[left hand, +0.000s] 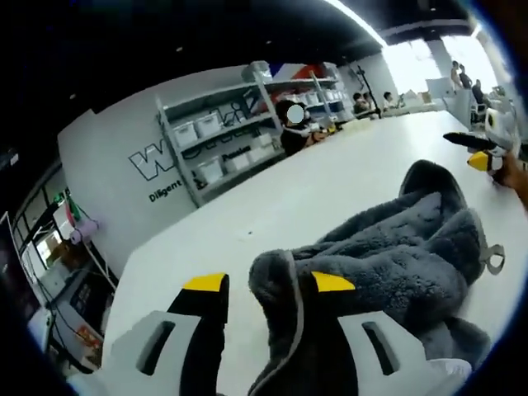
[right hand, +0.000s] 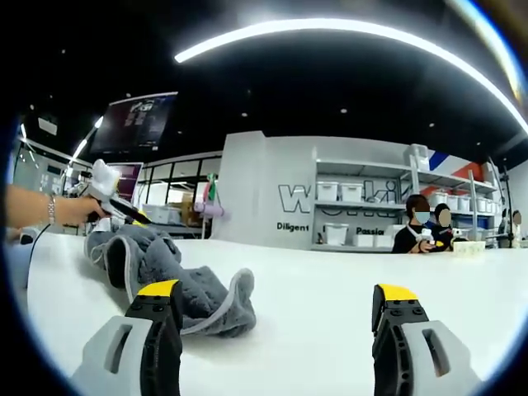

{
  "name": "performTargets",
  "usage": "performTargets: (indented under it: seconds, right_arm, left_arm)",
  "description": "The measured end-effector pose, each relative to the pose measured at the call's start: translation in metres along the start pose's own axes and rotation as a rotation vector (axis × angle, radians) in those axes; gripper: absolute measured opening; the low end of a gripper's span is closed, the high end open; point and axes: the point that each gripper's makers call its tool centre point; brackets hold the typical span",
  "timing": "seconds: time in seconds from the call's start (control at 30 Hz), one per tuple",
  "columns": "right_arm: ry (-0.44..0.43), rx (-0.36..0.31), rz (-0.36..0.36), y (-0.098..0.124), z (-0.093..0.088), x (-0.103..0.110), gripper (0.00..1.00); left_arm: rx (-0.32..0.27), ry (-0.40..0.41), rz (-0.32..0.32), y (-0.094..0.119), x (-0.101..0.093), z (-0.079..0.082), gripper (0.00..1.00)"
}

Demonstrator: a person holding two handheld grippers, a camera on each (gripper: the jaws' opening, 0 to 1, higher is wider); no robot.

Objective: Fold the towel on the table until its edges align and the towel forms a compact rectangular stack.

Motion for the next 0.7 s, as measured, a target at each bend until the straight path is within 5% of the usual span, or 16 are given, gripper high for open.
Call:
performTargets:
  seconds: [0.17,0.33,0.43,0.7]
  right_arm:
    - [0.004,0.005,0.003,0.000,-0.001,0.001,0.97]
    - [0.015,0.017,0.009,-0.001,-0.003,0.002,0.97]
    - [0.018,0.022,0.009,-0.001,-0.004,0.002,0.97]
    - [0.018,0.028,0.005,-0.001,-0.005,0.002,0.97]
  left_arm:
    - [-0.126,0.002,0.004,0.020,0.000,0.031,0.72]
    - [-0.186,0.040,-0.014,0.044,-0.002,0.044,0.85]
    - [-0.165,0.053,-0.036,0.054,-0.008,0.040,0.99]
    - [-0.146,0.058,-0.097,0.091,-0.030,0.025,0.99]
Point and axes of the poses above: the point that each gripper's makers call its tool centre point, and the gripper's own axes: y roughly backward along the fingers, x roughly to its left, z roughly out of its top, and after that the axes turned 10 degrees about y, right-handed
